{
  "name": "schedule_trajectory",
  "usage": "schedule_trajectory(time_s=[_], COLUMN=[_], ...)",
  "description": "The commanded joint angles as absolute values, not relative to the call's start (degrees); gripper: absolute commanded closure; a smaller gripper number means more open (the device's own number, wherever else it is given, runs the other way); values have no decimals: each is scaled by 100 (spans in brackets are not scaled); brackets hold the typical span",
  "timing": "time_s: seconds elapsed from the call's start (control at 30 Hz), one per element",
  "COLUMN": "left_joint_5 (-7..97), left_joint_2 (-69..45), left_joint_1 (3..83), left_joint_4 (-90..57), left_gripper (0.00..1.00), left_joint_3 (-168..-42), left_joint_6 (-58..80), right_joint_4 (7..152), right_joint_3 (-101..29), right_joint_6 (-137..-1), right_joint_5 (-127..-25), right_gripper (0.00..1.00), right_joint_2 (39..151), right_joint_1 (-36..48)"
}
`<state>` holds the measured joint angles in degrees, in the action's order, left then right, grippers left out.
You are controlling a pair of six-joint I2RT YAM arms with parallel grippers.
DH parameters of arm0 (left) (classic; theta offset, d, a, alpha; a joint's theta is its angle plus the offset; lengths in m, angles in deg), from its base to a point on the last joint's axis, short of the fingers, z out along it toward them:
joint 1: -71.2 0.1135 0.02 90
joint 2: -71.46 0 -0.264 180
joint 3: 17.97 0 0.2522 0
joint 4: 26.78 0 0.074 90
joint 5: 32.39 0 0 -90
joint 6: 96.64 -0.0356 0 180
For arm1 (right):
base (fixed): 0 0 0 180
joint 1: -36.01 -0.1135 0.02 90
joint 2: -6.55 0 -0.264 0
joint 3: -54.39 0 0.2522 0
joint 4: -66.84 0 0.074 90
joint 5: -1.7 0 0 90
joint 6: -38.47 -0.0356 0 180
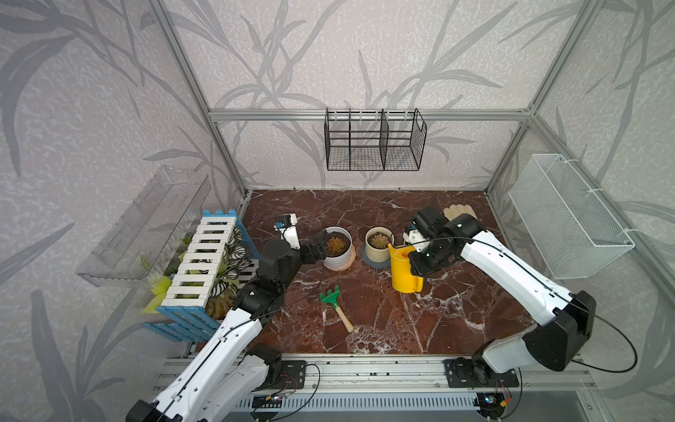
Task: Water the succulent around the soil edge
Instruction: Water the soil of the potted plant with water.
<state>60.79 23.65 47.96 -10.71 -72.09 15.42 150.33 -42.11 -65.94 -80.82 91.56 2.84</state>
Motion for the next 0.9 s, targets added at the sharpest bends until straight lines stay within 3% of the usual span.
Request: schedule_trajectory(time_s=[0.0,0.87], left_joint_5=[6117,6102], left_joint_2=[2394,2444], left_joint_1=[4791,4826], left_joint_4=[-1047,-1038], left_gripper=[0,0], left_joint_3=[-7440,-7452], left_joint_6=[1522,1523], right_joint_4=[15179,14816], right_joint_3=[-4304,-4471], right_joint_6=[-6497,-6660], right_joint_5=[-8169,-7566], right_gripper=[100,100], right_joint_2=[8987,9309], right_joint_1=[365,-193])
